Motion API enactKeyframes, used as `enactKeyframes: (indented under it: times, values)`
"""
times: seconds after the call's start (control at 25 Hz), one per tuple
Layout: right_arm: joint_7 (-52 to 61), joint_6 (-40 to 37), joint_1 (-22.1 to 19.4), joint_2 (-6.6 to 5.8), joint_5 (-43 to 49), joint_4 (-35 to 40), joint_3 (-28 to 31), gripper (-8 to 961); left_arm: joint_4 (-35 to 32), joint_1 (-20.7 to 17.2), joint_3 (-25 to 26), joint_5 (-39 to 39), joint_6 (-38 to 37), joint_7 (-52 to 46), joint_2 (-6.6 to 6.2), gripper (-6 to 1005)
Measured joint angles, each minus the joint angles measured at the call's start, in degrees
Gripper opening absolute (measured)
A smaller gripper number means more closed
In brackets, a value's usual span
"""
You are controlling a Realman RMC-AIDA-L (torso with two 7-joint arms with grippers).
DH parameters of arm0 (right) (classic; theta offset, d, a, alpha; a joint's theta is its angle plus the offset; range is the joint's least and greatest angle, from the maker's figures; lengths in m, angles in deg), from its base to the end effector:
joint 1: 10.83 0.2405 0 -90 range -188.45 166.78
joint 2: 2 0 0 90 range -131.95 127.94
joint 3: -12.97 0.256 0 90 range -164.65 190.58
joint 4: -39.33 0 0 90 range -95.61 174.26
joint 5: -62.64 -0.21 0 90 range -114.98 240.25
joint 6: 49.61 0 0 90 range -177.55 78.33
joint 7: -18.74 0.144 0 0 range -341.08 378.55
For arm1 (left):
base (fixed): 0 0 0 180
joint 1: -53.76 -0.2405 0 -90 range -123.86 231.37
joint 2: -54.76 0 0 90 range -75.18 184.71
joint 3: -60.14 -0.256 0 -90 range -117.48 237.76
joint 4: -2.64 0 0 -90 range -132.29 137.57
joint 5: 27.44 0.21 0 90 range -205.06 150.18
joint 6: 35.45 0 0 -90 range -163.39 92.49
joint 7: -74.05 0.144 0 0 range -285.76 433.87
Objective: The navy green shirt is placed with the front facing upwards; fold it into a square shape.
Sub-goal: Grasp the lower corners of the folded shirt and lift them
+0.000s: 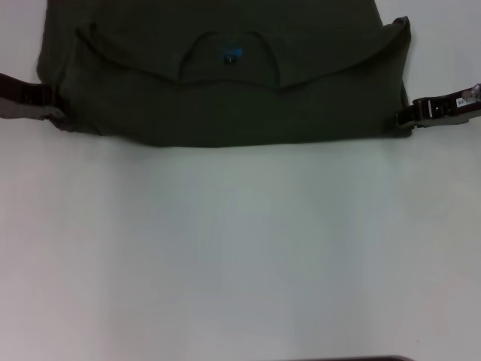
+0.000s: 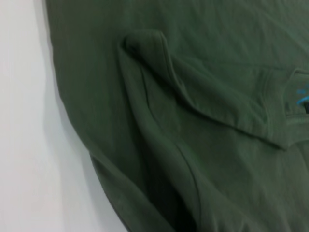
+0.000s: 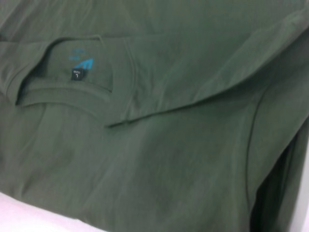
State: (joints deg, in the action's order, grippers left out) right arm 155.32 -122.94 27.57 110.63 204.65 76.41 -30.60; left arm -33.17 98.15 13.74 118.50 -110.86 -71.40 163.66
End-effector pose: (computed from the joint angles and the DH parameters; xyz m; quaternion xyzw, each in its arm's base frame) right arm 0.3082 0.3797 0.0289 -0.7870 0.5859 0.0180 0.1922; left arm -0.2855 0.4060 0.0505 -0.7761 -0.5970 0.0235 0.2017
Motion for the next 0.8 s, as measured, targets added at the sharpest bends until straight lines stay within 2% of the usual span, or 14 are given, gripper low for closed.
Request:
enactKeyframes:
  times: [0.16,0.6,0.8]
  values:
    - [0.9,-0.3,0.0,-0.24,0.0,0.9,0.2,245,-0.1,0.0,0.0,0.3,-0.4,0.0,-0.01,31]
    - [1.4,-4.9,0.0,-0.78,-0.2,3.2,0.5,45,0.1,0.4,-0.6,0.5,-6.2,0.7,-1.65,31]
    - [2.3,-10.9,-0.3,-1.49,0.0,5.0,0.2,44,-0.3,0.4,-0.7,0.7,-11.4,2.2,-1.89,31]
